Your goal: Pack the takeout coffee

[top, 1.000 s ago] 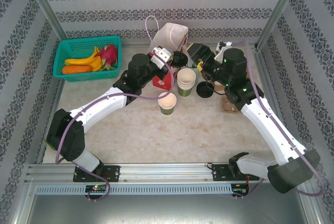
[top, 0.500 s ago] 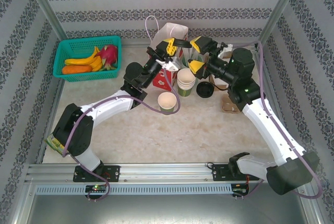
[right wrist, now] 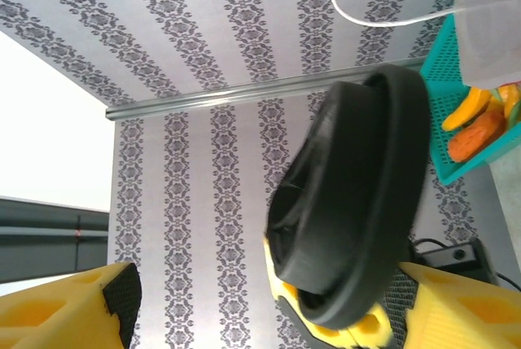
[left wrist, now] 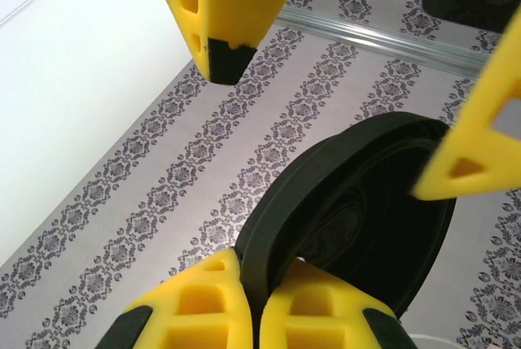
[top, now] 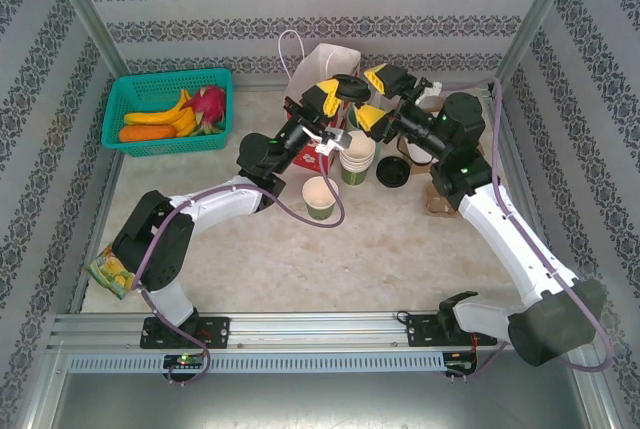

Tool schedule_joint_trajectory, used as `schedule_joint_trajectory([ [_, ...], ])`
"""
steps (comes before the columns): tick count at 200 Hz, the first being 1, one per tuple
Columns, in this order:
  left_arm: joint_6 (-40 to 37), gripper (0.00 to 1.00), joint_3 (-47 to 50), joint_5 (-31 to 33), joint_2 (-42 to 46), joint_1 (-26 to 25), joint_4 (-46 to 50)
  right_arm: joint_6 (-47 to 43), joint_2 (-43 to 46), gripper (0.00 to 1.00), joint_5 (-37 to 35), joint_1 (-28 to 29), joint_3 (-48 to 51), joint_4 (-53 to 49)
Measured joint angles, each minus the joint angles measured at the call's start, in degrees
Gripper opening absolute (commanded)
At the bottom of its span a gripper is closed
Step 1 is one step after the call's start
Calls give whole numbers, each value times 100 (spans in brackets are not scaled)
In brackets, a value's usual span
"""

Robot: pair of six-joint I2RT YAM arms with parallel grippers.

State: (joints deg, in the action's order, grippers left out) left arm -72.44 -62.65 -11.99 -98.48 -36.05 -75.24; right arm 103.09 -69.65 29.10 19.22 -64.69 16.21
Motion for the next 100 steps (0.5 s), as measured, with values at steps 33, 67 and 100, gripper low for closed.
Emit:
schedule_joint_trajectory([
  [33, 26, 0, 20, 0, 20, 2, -50, 184, -247, 70, -22, 0, 0, 282],
  [67, 61, 0, 20, 2, 61, 0, -50, 341, -372, 62, -157, 4, 55, 404],
  [100, 83, 0, 22, 4, 76, 0, -48, 472, -367, 53, -382, 15, 251, 645],
])
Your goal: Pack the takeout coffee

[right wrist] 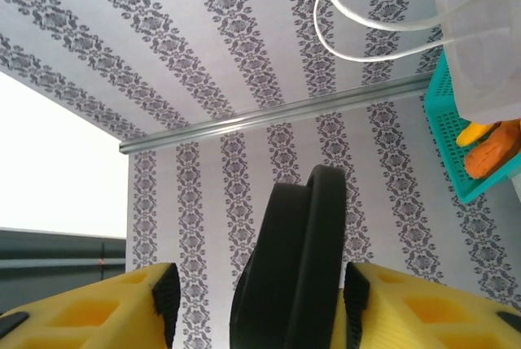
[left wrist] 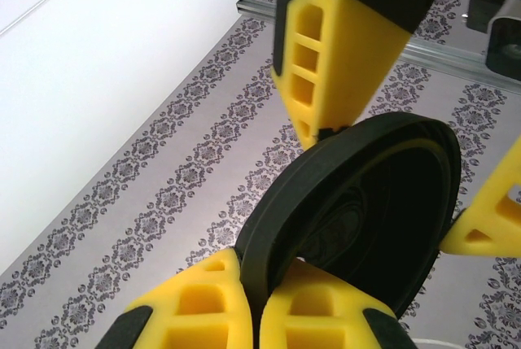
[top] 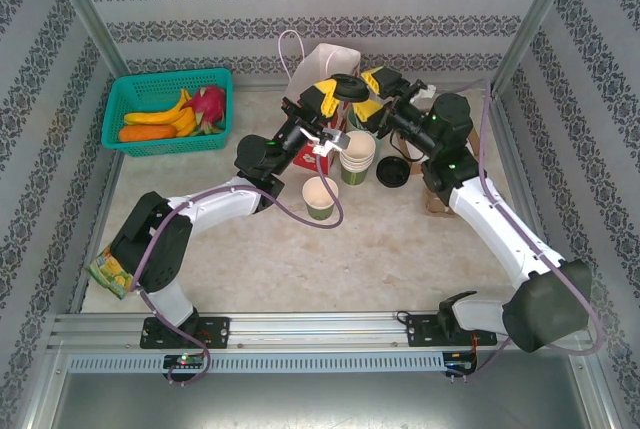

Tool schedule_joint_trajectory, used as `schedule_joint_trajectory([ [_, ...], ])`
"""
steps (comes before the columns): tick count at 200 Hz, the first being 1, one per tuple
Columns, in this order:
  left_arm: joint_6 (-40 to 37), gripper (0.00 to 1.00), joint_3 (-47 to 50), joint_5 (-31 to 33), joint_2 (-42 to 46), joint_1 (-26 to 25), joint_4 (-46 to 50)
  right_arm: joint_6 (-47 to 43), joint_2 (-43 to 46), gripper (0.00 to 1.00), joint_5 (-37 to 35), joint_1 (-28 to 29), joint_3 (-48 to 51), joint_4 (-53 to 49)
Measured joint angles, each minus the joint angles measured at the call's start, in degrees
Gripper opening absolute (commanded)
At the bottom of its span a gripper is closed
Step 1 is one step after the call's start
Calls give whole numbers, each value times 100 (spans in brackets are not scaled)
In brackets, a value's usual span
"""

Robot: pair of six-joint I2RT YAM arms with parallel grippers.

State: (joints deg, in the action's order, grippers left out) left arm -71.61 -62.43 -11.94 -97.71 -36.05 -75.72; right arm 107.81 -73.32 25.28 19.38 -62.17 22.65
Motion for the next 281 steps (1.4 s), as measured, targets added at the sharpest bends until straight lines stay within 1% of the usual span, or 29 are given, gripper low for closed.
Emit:
schedule_joint_trajectory([
  [17, 20, 0, 0, 0, 4, 0, 0, 39, 0, 50, -109, 37, 48, 79],
  [53, 20, 0, 2, -7, 33, 0, 2, 205, -44, 49, -240, 146, 59, 426],
  [73, 15, 0, 2, -7, 37, 0, 2, 313, -140, 46, -238, 229, 59, 619],
  [104, 0, 0, 2, -44, 37, 0, 4, 396, -260, 33, -275, 264, 59, 743],
  [130, 0, 0, 15, -42, 37, 2, 2, 442, -306, 25, -341, 264, 59, 837],
  [145, 4, 3, 39, -28, 44, 4, 7, 437, -306, 21, -378, 267, 59, 870],
  [157, 24, 10, 46, -2, 59, 4, 26, 435, -306, 17, -428, 299, 70, 903],
  [180, 146, 42, 55, 59, 107, 4, 146, 297, -306, 12, -518, 330, 74, 946],
  [189, 199, 53, 70, 85, 151, 4, 251, 197, -306, 11, -546, 328, 74, 957],
  [211, 542, 69, 140, 190, 348, 2, 595, -153, -304, 8, -616, 326, 74, 953],
  [224, 896, 79, 236, 306, 529, 2, 785, -431, -302, 7, -645, 326, 74, 951],
  [240, 1436, 87, 382, 485, 780, 4, 977, -780, -302, 7, -664, 323, 81, 946],
  [245, 1604, 91, 422, 544, 855, 4, 1038, -920, -302, 7, -664, 323, 81, 942],
  [257, 2009, 93, 522, 708, 1029, 4, 1211, -1257, -297, 7, -658, 293, 81, 942],
  [263, 2142, 96, 546, 772, 1075, 4, 1272, -1425, -291, 6, -638, 289, 81, 938],
  [281, 2833, 97, 726, 1121, 1283, 4, 1606, -2114, -229, 6, -573, 249, 87, 892],
])
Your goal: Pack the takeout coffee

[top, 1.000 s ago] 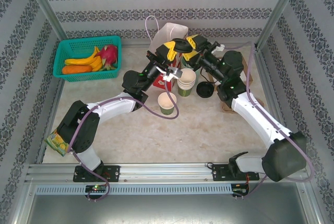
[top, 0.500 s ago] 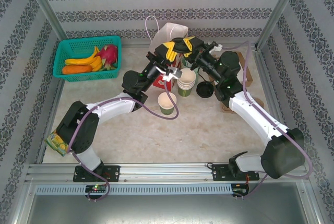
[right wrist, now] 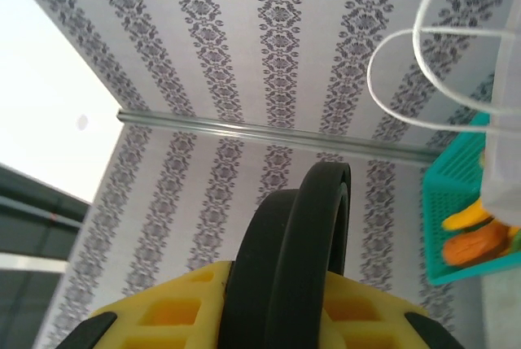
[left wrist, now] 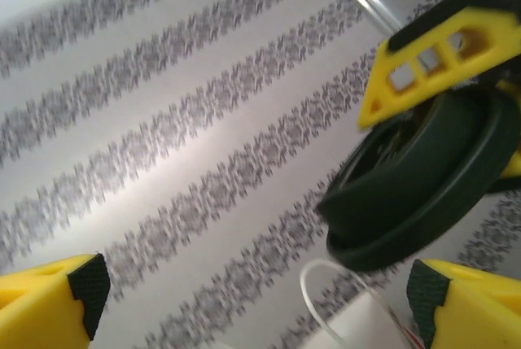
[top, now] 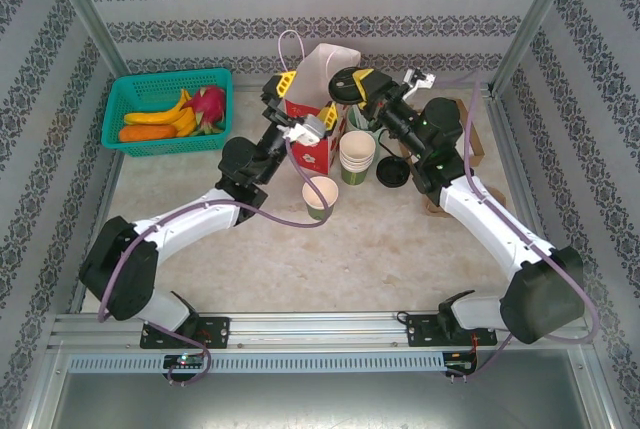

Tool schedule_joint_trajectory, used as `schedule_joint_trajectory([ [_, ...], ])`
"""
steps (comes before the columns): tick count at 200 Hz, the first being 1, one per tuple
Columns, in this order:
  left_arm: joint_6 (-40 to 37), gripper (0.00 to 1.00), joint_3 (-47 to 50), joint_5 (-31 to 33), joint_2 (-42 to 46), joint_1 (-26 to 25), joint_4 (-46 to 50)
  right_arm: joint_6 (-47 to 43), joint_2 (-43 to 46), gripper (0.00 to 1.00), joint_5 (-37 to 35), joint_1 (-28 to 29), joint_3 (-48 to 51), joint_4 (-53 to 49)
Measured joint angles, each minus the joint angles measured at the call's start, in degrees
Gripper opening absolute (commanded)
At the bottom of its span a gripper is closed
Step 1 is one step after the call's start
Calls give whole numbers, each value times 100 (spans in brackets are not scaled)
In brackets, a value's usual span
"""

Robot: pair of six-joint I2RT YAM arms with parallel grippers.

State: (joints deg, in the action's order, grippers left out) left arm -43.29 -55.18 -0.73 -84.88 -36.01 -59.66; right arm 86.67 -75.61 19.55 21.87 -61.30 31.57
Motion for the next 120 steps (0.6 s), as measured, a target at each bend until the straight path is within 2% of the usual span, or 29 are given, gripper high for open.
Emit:
schedule_joint_trajectory([
  [11, 494, 100, 151, 210, 197, 2, 262, -428, 81, 6, 26, -61, 66, -4],
  [38, 1825, 99, 385, 520, 767, 2, 977, -1502, 448, 6, 42, -153, 420, -195],
  [78, 4063, 99, -417, 525, 1331, 52, 3407, -3316, 841, 9, 87, -151, 562, -809],
  [95, 4940, 100, -872, 155, 1419, 186, 4378, -3965, 922, 8, 153, -151, 560, -1025],
  [120, 5869, 94, -1370, -686, 1408, 382, 5442, -4579, 925, 7, 256, -146, 568, -1110],
])
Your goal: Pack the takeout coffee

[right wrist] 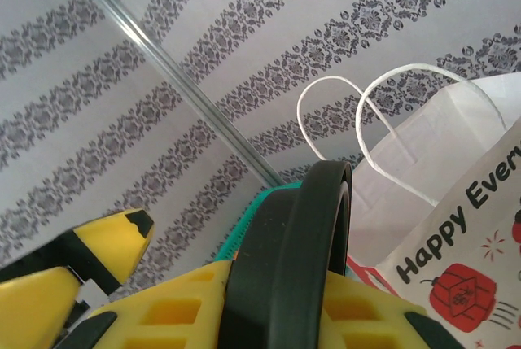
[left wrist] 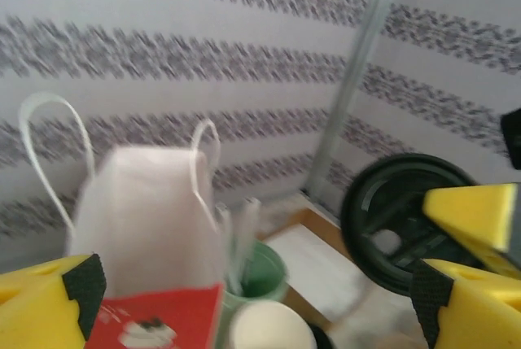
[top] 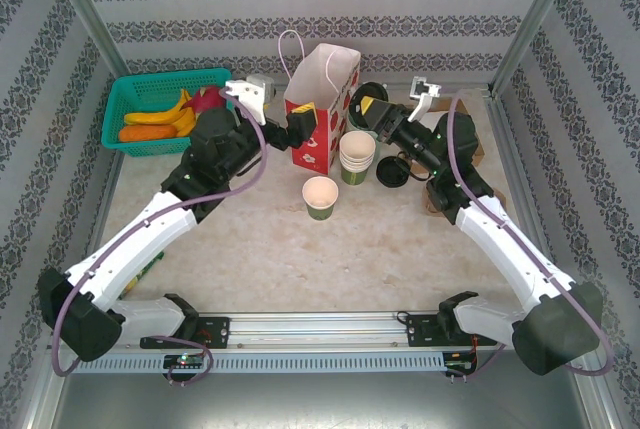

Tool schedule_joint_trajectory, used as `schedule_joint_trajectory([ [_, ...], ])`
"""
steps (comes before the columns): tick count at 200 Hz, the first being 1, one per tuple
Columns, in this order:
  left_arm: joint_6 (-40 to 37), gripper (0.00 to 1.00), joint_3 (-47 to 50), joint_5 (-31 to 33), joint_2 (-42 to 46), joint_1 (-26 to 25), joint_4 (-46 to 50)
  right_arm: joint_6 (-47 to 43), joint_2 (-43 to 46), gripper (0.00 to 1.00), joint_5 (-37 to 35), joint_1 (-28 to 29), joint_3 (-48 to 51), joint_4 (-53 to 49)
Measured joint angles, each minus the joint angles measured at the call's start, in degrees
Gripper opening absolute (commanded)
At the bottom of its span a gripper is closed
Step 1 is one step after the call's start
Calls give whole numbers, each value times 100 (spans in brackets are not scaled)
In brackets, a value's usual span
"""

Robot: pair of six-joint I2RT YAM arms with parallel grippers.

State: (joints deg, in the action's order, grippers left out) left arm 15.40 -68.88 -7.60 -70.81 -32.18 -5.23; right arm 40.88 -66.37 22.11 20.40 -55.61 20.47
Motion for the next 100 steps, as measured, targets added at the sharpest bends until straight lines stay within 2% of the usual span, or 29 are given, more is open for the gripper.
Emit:
schedule_joint_trajectory([
  [20, 643, 86, -227, -879, -63, 208, 503, -282, -35, 5, 96, 50, 0, 57],
  [46, 1405, 77, -404, -2070, -361, 595, 697, -623, -140, 4, 149, 297, 2, 192],
  [75, 1923, 72, -481, -2966, -678, 839, 828, -863, -160, 4, 138, 570, 28, 352],
  [100, 2227, 58, -570, -3595, -804, 892, 850, -949, -164, 5, 37, 658, 31, 503],
])
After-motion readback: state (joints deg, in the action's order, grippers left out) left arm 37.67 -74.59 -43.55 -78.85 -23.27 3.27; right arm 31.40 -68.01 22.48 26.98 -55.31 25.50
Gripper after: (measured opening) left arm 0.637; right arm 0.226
